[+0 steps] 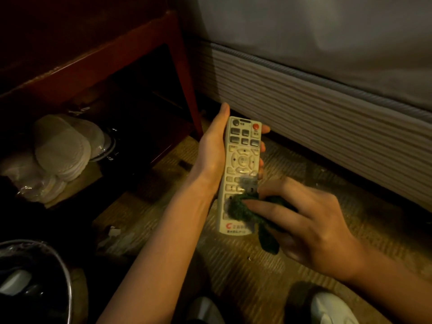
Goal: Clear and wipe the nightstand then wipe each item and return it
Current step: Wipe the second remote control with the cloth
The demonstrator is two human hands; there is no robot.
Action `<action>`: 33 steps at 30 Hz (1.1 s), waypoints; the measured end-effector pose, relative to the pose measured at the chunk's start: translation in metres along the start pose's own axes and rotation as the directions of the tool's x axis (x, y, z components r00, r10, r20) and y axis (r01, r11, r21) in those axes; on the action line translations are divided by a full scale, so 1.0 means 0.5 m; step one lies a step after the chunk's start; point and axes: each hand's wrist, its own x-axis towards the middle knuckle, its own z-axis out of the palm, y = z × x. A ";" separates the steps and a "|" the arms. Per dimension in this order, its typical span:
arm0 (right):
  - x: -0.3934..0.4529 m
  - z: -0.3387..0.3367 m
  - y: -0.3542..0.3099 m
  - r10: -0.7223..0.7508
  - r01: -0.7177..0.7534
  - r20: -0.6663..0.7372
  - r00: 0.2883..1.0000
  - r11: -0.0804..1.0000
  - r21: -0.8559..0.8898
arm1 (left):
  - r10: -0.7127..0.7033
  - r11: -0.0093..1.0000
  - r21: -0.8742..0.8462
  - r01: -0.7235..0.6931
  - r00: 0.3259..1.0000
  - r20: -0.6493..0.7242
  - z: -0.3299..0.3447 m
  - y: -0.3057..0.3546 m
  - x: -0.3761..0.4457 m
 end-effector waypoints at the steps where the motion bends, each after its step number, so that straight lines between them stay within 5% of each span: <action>1: -0.003 0.000 0.004 -0.015 0.015 0.004 1.000 1.000 -0.023 | -0.001 1.000 0.006 0.001 1.000 -0.003 -0.004 0.000 0.002; 19: -0.014 0.024 0.046 -0.179 0.183 0.047 0.983 0.977 -0.108 | -0.013 0.974 -0.224 0.024 0.999 0.050 -0.042 -0.040 0.014; 23: -0.042 0.018 0.079 -0.063 0.095 0.156 0.986 0.974 -0.206 | -0.001 0.928 -0.369 0.043 0.994 0.111 -0.058 -0.037 0.007; 27: -0.030 -0.023 0.070 0.117 -0.121 -0.032 0.993 0.973 -0.198 | 0.050 0.929 -0.369 -0.011 0.994 0.097 -0.068 -0.020 0.004; 33: 0.037 -0.016 -0.066 -0.130 0.131 0.018 0.991 0.987 -0.091 | 0.061 0.974 -0.215 -0.077 0.995 -0.078 -0.038 -0.016 0.001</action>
